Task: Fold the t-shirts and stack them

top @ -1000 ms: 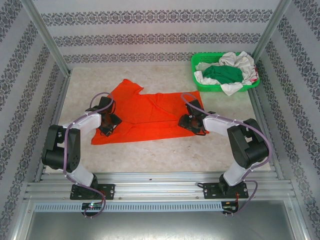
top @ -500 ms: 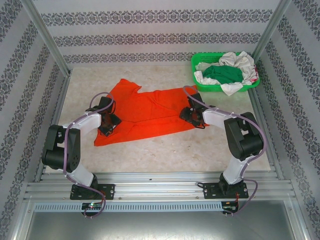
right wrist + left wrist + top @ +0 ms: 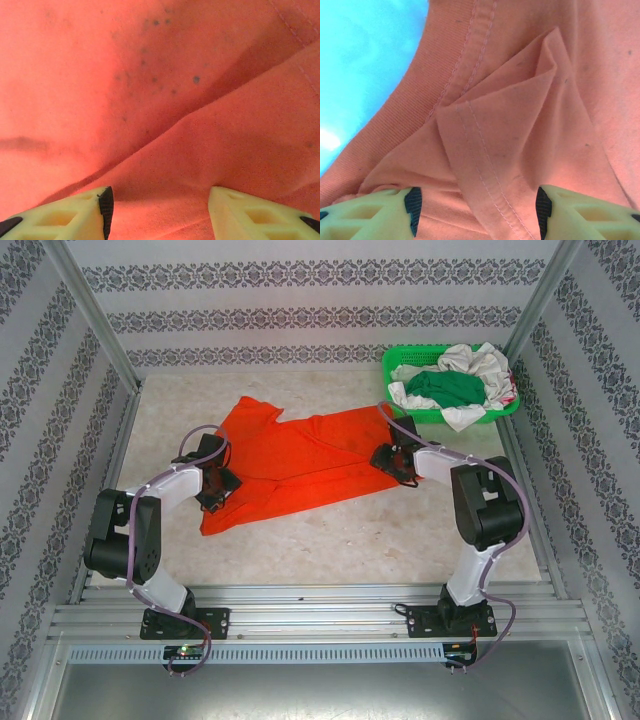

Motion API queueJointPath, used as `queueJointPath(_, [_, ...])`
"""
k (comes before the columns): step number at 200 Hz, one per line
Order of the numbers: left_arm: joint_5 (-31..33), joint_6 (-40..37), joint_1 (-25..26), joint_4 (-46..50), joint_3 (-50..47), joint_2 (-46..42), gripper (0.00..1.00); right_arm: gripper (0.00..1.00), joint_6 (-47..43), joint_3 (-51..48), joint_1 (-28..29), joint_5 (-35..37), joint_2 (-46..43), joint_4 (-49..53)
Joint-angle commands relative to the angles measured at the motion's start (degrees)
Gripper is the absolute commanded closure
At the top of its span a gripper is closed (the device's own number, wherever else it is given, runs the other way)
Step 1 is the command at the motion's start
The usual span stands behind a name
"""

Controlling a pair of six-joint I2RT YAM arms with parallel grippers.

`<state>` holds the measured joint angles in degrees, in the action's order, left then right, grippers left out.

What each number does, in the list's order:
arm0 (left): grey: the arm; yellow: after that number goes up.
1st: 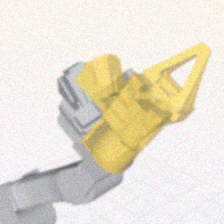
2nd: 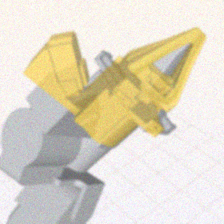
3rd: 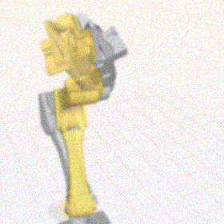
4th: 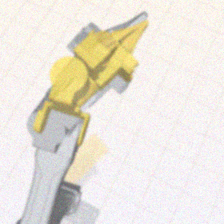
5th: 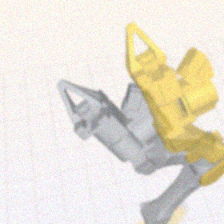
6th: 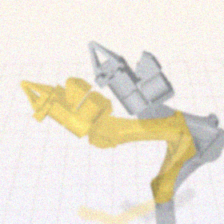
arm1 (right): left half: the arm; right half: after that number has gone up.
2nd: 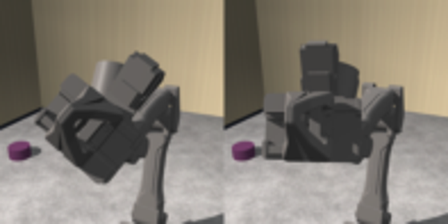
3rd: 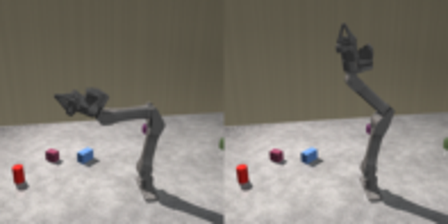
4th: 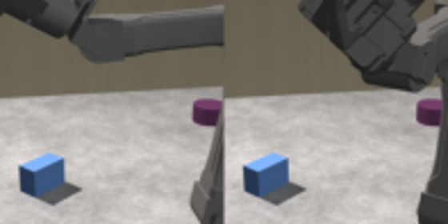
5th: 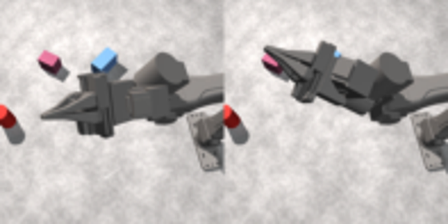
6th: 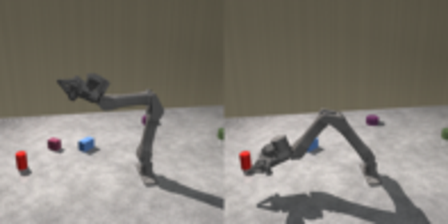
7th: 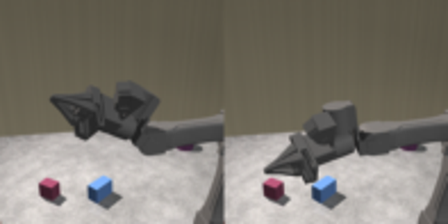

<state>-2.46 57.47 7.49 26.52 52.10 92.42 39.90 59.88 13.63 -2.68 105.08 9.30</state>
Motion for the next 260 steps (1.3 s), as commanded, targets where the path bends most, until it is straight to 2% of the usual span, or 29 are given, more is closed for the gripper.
queueJointPath(1, [2.1,-1.2,-0.6,1.1,-1.8,-0.5,0.37,0.46,0.9,-6.8,0.0,-0.8,-4.0,1.1])
queueJointPath(37, [3.0,-2.9,-1.6,3.0,-4.6,-3.1,0.37,0.46,4.5,-16.5,1.8,-0.1,-12.2,0.8])
queueJointPath(70, [4.3,-5.6,-3.5,4.4,-5.5,-4.9,0.36,0.45,6.6,-21.0,3.6,0.6,-18.6,2.9])
queueJointPath(102, [5.6,-7.8,-3.9,6.2,-0.9,-5.0,0.34,0.45,5.5,-20.0,4.9,1.0,-24.0,4.4])
queueJointPath(146, [7.3,-8.8,-3.8,5.6,7.2,-4.9,0.3,0.44,0.5,-14.7,5.8,5.1,-28.9,5.9])
queueJointPath(196, [8.7,-6.5,-3.8,9.2,26.0,10.3,0.3,0.43,-2.3,-9.2,8.5,4.8,-24.0,3.3])
queueJointPath(260, [12.2,-8.8,-3.8,23.1,53.6,33.0,0.49,0.42,-0.2,-9.1,10.7,3.6,-19.9,0.9])
